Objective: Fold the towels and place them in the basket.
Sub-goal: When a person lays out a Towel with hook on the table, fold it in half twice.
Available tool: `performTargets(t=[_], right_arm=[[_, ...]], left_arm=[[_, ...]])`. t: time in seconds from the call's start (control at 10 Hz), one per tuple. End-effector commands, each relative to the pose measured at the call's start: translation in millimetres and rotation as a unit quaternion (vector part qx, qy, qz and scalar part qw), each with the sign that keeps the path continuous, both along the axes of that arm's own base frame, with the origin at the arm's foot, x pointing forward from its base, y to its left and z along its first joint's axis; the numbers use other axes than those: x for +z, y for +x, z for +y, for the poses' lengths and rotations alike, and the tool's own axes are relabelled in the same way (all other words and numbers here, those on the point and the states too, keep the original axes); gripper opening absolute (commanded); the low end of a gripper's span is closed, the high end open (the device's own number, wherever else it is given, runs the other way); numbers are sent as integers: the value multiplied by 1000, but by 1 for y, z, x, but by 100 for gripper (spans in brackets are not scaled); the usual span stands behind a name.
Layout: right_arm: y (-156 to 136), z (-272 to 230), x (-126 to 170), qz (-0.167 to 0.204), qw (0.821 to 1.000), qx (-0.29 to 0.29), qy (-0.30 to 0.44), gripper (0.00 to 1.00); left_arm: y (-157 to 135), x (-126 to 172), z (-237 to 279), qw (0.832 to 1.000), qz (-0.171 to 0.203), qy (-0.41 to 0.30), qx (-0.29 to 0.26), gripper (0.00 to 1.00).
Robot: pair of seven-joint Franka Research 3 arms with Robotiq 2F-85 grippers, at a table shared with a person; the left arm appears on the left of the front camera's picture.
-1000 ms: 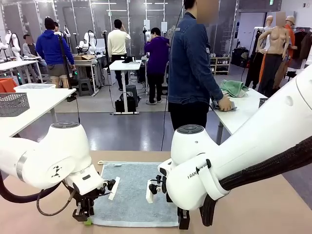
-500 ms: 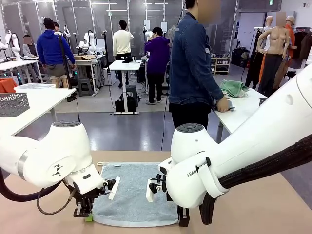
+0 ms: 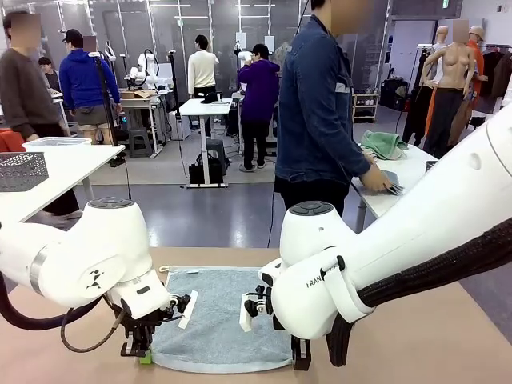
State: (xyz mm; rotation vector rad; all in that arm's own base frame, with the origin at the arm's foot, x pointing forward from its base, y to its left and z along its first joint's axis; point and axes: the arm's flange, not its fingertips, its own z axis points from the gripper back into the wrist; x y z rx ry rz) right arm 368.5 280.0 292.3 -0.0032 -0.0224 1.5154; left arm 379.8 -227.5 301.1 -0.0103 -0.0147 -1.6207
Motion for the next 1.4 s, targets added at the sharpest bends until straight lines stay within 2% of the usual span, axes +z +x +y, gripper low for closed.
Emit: performTargets(t=[0.0, 0.1, 0.2, 0.6, 0.8, 1.3], right_arm=[[0, -1, -1, -2, 1000, 1, 2, 0], [0, -1, -1, -2, 1000, 1, 2, 0], [0, 0, 0, 0, 1000, 0, 0, 16], [19, 0, 40, -31, 999, 22, 6, 16], [31, 7, 56, -42, 999, 32, 6, 16], [76, 16, 72, -52, 998, 35, 3, 16]], left_arm=[[0, 0, 0, 1000, 1, -1, 2, 0], [0, 0, 0, 1000, 1, -1, 2, 0], [0, 0, 0, 1000, 0, 0, 0, 3], [18, 35, -8, 1000, -24, -3, -20, 3], [31, 53, -17, 998, -50, 4, -24, 3], [78, 82, -25, 996, -89, -4, -5, 3]])
